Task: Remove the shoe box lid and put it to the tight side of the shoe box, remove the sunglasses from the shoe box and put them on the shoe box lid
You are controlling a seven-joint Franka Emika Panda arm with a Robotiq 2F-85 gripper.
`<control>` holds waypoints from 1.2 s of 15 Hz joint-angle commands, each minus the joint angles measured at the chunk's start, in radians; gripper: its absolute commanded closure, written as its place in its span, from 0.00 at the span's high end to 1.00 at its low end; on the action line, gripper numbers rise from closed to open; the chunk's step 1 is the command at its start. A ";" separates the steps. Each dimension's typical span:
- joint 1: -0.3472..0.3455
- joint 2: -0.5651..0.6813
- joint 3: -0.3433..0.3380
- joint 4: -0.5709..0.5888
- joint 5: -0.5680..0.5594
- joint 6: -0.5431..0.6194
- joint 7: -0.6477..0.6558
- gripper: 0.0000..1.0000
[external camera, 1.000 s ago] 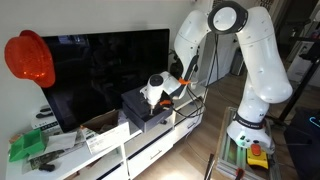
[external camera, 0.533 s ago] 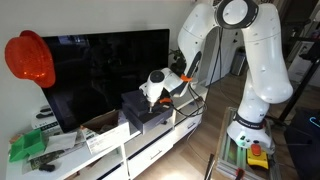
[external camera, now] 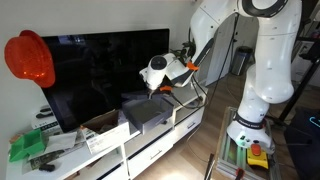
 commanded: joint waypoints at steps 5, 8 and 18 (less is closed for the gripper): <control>-0.036 -0.147 0.069 -0.015 -0.019 -0.251 0.029 0.01; -0.041 -0.168 0.086 -0.014 -0.028 -0.345 0.036 0.01; -0.119 -0.182 0.064 -0.067 -0.011 -0.555 0.038 0.01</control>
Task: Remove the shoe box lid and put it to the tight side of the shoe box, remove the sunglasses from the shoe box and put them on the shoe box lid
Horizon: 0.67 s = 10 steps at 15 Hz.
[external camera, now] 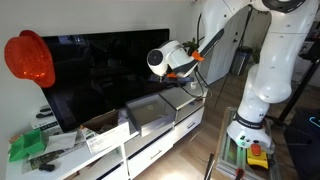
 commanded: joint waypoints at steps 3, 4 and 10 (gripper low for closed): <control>-0.092 -0.008 -0.038 -0.061 0.024 -0.016 0.050 0.01; -0.107 0.004 -0.046 -0.062 0.035 -0.003 0.056 0.01; -0.162 0.083 -0.080 -0.041 0.106 0.075 0.077 0.01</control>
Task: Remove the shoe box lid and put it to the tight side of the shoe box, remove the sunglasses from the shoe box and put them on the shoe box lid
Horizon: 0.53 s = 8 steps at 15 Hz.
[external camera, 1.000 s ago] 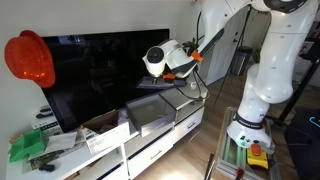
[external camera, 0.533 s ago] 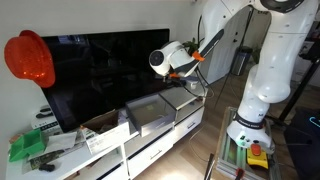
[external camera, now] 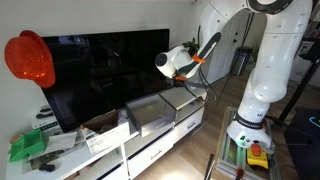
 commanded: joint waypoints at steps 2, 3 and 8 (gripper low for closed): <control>-0.030 0.071 -0.024 0.029 0.056 0.071 0.035 0.01; -0.036 0.088 -0.031 0.039 0.058 0.088 0.046 0.01; -0.064 0.183 -0.070 0.111 0.039 0.167 0.080 0.01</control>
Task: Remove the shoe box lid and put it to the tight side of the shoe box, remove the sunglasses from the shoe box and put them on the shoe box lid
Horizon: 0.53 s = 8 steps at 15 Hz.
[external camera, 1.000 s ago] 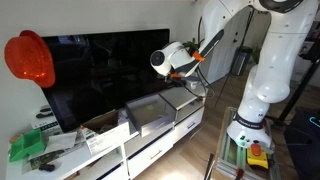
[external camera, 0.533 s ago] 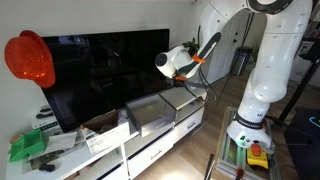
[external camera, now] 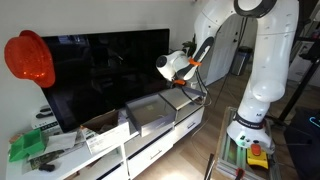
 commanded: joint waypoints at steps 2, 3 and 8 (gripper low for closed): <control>-0.024 0.099 -0.030 0.098 0.011 0.076 0.017 0.01; -0.029 0.119 -0.035 0.118 0.017 0.095 0.014 0.01; -0.043 0.211 -0.046 0.216 0.084 0.147 -0.032 0.01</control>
